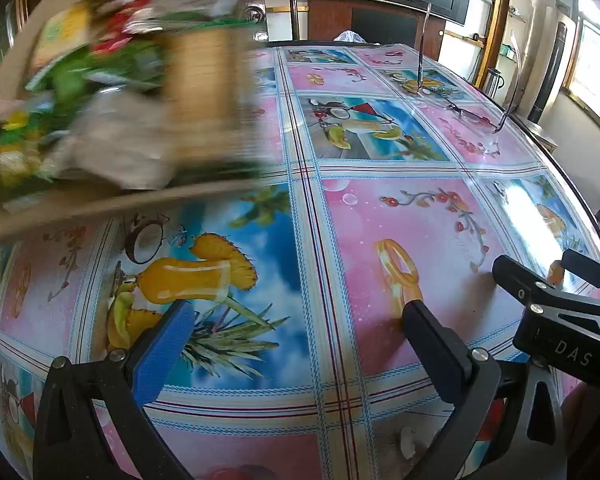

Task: Organize snacks
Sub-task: 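Tip the snacks out of the cardboard box onto the table with the left tool, then grasp the green peanut packet with the left gripper while the right gripper grasps a red candy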

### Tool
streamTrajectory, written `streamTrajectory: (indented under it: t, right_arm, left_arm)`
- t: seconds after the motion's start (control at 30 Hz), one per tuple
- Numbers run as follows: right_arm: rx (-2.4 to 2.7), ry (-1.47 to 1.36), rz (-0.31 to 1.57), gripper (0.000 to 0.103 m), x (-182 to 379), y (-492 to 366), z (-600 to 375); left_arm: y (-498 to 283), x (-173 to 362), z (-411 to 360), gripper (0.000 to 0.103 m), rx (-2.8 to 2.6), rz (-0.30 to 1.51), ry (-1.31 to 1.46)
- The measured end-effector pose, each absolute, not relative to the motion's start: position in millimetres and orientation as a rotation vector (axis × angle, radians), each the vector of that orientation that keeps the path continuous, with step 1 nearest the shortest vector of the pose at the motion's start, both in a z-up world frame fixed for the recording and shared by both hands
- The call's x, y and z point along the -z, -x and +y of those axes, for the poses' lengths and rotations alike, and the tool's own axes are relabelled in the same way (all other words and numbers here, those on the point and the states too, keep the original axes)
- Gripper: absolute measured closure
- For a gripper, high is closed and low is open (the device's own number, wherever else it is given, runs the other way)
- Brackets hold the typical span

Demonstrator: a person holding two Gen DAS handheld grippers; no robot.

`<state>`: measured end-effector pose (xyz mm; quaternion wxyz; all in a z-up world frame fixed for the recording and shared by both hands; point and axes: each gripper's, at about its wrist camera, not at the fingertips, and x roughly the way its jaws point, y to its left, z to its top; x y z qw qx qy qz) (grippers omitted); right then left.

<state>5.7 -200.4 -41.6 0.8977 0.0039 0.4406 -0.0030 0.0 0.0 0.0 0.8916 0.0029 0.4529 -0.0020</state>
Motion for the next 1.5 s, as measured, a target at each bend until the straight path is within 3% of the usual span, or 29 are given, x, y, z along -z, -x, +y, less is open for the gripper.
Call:
streamTrajectory:
  t: [1.5]
  right_arm:
    - [0.008, -0.005, 0.913, 0.001, 41.1, -4.9, -200.3]
  left_arm:
    - [0.3, 0.2, 0.4, 0.000, 0.004, 0.940, -0.006]
